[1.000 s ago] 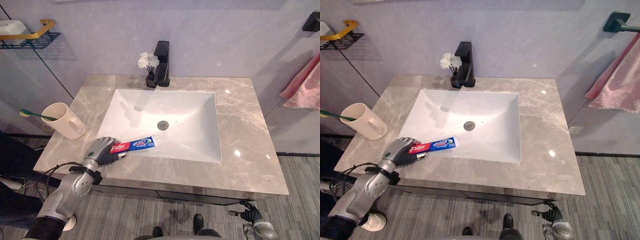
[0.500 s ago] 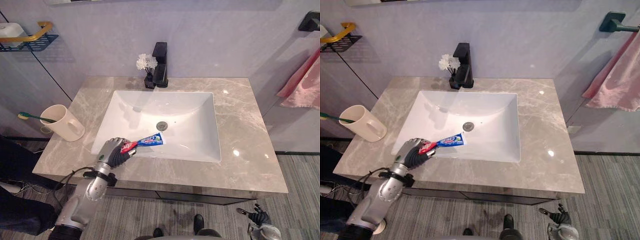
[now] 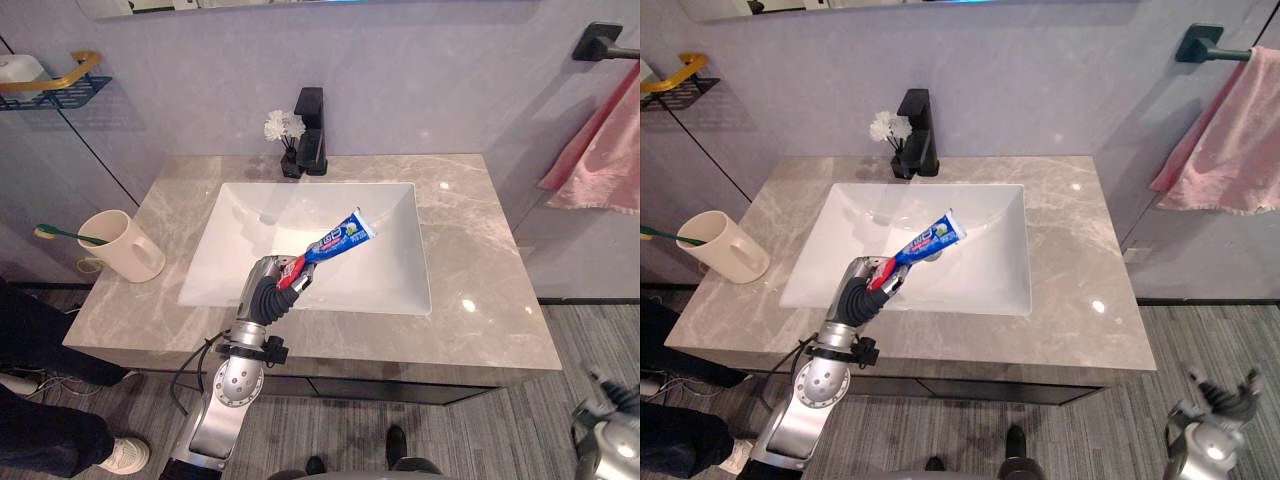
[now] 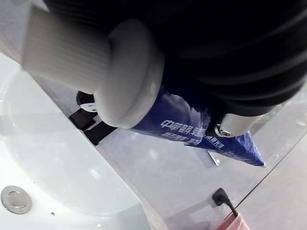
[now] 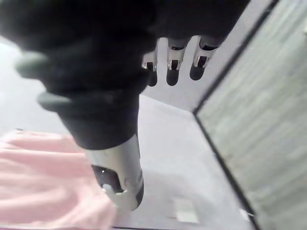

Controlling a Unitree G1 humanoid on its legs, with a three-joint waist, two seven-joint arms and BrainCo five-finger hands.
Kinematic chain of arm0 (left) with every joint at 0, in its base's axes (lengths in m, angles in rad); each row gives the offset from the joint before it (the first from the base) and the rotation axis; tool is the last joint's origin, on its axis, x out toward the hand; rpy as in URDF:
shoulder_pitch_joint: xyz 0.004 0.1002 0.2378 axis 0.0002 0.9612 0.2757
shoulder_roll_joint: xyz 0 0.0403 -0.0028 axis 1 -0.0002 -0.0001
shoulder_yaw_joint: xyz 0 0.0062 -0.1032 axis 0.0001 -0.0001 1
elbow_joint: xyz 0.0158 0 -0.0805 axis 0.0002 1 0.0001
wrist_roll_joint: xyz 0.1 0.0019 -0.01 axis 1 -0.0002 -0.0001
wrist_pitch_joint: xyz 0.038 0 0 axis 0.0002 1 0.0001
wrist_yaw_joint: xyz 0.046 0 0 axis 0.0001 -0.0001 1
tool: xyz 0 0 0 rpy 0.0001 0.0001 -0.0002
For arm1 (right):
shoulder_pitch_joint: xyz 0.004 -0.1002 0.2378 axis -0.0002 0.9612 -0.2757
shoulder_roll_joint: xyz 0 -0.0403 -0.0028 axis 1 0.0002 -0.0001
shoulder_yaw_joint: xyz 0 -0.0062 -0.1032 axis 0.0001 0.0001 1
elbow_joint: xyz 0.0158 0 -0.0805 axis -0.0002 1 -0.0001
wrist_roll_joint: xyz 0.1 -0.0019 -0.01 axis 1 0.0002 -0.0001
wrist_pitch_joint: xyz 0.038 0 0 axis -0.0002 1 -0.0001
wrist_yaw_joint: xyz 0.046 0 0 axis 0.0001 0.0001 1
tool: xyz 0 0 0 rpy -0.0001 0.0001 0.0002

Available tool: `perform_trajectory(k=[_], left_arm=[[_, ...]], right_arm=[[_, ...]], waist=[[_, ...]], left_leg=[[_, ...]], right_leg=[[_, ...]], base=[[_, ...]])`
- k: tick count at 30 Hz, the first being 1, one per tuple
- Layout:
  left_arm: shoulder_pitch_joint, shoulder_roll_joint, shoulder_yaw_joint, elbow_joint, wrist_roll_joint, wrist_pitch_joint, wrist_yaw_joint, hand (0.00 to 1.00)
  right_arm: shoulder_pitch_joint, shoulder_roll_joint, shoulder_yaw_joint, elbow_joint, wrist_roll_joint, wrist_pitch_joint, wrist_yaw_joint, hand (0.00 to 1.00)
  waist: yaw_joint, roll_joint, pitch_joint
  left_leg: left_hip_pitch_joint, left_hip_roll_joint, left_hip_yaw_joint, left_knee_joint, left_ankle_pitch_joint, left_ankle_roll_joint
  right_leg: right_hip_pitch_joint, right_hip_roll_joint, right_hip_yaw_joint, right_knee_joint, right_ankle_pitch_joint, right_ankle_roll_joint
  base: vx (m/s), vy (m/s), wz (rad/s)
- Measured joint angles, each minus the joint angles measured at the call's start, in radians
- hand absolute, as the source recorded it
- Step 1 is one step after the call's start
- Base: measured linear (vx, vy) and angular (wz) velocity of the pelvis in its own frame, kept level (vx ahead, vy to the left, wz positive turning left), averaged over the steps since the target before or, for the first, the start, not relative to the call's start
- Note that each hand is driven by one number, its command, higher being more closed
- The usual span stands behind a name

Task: Organize washtable

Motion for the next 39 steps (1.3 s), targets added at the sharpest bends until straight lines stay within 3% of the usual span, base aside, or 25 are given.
perform_trajectory(k=[3,6,7,8,11,13,17,21,26,35,39], left_arm=[[0.000,0.002,0.001,-0.018,-0.004,-0.001,0.009,1.00],[0.000,0.004,-0.001,-0.035,-0.015,-0.002,0.008,1.00],[0.000,0.005,-0.001,-0.041,-0.021,-0.003,0.008,1.00],[-0.001,0.005,-0.003,-0.052,-0.040,-0.004,0.007,1.00],[-0.003,0.006,-0.005,-0.079,-0.058,-0.004,0.006,1.00],[-0.012,0.007,-0.007,-0.099,-0.079,-0.004,0.006,1.00],[-0.054,0.014,-0.004,-0.131,-0.096,-0.004,0.014,1.00],[-0.069,0.014,0.011,-0.132,-0.096,-0.002,0.055,1.00],[-0.070,0.009,0.072,-0.136,-0.106,0.000,0.104,1.00],[-0.070,-0.024,0.080,-0.155,-0.118,0.008,0.141,1.00],[-0.070,-0.028,0.051,-0.155,-0.118,0.009,0.141,1.00]], right_arm=[[-0.064,-0.053,0.020,-0.117,0.026,-0.066,-0.001,0.00],[-0.159,-0.124,0.123,-0.236,0.107,-0.148,0.034,0.00],[-0.195,-0.138,0.166,-0.271,0.151,-0.177,0.060,0.00],[-0.250,-0.152,0.244,-0.328,0.261,-0.235,0.124,0.00],[-0.314,-0.151,0.390,-0.418,0.423,-0.290,0.223,0.00],[-0.328,-0.147,0.484,-0.459,0.520,-0.302,0.286,0.00],[-0.339,-0.078,0.641,-0.472,0.654,-0.292,0.376,0.00],[-0.339,-0.015,0.790,-0.472,0.733,-0.254,0.415,0.00],[-0.339,0.042,0.937,-0.470,0.751,-0.196,0.462,0.00],[-0.339,0.106,1.108,-0.406,0.806,-0.139,0.506,0.00],[-0.342,0.123,1.159,-0.382,0.825,-0.138,0.506,0.00]], waist=[[0.000,-0.003,-0.020],[0.002,-0.005,-0.024],[0.004,-0.006,-0.025],[0.009,-0.007,-0.025],[0.017,-0.009,-0.026],[0.031,-0.010,-0.027],[0.062,-0.018,-0.032],[0.062,-0.021,-0.034],[0.067,-0.027,-0.038],[0.072,-0.042,-0.048],[0.077,-0.043,-0.050]], left_leg=[[-0.011,0.000,0.009,0.002,0.000,0.000],[-0.012,0.001,0.015,0.003,0.000,0.000],[-0.012,0.001,0.016,0.003,0.000,-0.001],[-0.013,0.001,0.016,0.004,-0.001,-0.001],[-0.015,0.001,0.009,0.004,-0.001,-0.001],[-0.014,0.000,0.003,0.004,-0.001,-0.001],[-0.014,-0.002,-0.005,0.005,0.000,0.000],[-0.010,-0.005,-0.024,0.008,0.000,0.000],[-0.007,-0.004,-0.026,0.004,0.005,0.003],[-0.004,-0.005,-0.029,-0.007,0.013,0.004],[-0.002,-0.005,-0.032,-0.016,0.018,0.002]], right_leg=[[-0.015,0.002,0.008,0.000,0.002,0.000],[-0.019,0.005,0.013,0.002,0.005,-0.002],[-0.020,0.006,0.016,0.003,0.006,-0.002],[-0.021,0.007,0.017,0.004,0.009,0.000],[-0.020,0.006,0.009,0.004,0.009,0.000],[-0.016,0.005,0.004,0.004,0.009,0.000],[-0.012,0.002,-0.002,0.004,0.009,0.000],[0.004,-0.002,-0.024,0.004,0.009,0.000],[0.008,-0.003,-0.028,0.004,0.009,0.000],[0.008,-0.004,-0.033,0.004,0.009,0.000],[0.008,-0.005,-0.038,0.004,0.009,-0.001]], base=[[-0.03,-0.014,-0.09],[-0.02,-0.013,-0.06],[-0.01,-0.010,-0.05],[0.00,0.000,0.00],[0.00,-0.005,0.05],[0.01,0.000,0.10],[-0.01,-0.001,0.06],[-0.02,-0.004,0.13],[-0.03,-0.007,0.04],[-0.01,-0.004,0.01],[0.00,0.000,0.00]])
